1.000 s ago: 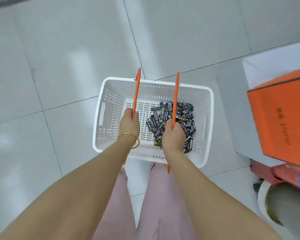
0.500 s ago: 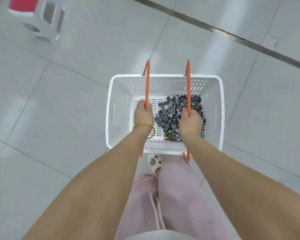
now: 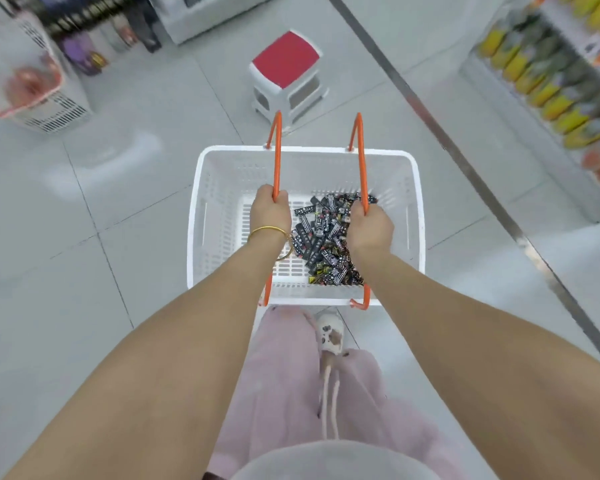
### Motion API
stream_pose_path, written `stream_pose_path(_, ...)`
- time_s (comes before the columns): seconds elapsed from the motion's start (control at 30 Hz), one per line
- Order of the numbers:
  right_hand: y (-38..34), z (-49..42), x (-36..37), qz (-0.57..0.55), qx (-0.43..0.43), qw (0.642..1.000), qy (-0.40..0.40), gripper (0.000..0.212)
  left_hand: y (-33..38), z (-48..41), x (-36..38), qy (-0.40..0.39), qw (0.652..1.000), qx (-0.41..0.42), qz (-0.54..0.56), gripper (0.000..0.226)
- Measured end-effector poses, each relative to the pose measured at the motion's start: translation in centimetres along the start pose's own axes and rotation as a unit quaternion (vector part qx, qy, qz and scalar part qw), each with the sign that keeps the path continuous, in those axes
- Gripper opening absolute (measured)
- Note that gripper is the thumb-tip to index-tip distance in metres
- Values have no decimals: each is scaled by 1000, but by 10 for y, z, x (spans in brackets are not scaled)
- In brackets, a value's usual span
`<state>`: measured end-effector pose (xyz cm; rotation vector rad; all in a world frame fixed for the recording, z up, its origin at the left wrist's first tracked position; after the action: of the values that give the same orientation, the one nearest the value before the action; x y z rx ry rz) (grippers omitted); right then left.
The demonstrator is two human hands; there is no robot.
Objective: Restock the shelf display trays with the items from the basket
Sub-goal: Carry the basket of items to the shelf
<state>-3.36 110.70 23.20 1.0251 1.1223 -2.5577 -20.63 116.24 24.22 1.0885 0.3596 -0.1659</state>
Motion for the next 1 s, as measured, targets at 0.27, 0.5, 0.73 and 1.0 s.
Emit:
stream_pose_path(0.27, -195, -159, 42, 45, -70, 996, -28, 31, 99, -208, -28, 59, 998, -17, 35, 15)
stream_pose_path(0.5, -350, -293, 81, 45, -66, 995, -54, 28, 198, -386, -47, 84, 996, -34, 25, 16)
stream_pose_path(0.73, -499, -425, 120, 76, -99, 989, -80, 37, 276, -556, -58, 137, 989, -39, 30, 19)
stream_pose_path(1.0, -649, -527, 197, 117, -156, 972, -131, 32, 298, -709, -111, 210, 969, -87, 94, 21)
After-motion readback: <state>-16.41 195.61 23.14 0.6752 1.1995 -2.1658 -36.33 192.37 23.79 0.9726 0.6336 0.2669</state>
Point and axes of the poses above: each hand's wrist, its own z-axis away from the middle knuckle, its own x-axis out of the palm, y = z × x, the point moved 6 cm from there along -z, towards the middle knuckle, and after that the axes turned 11 degrees about z, right-handed, at the moved point
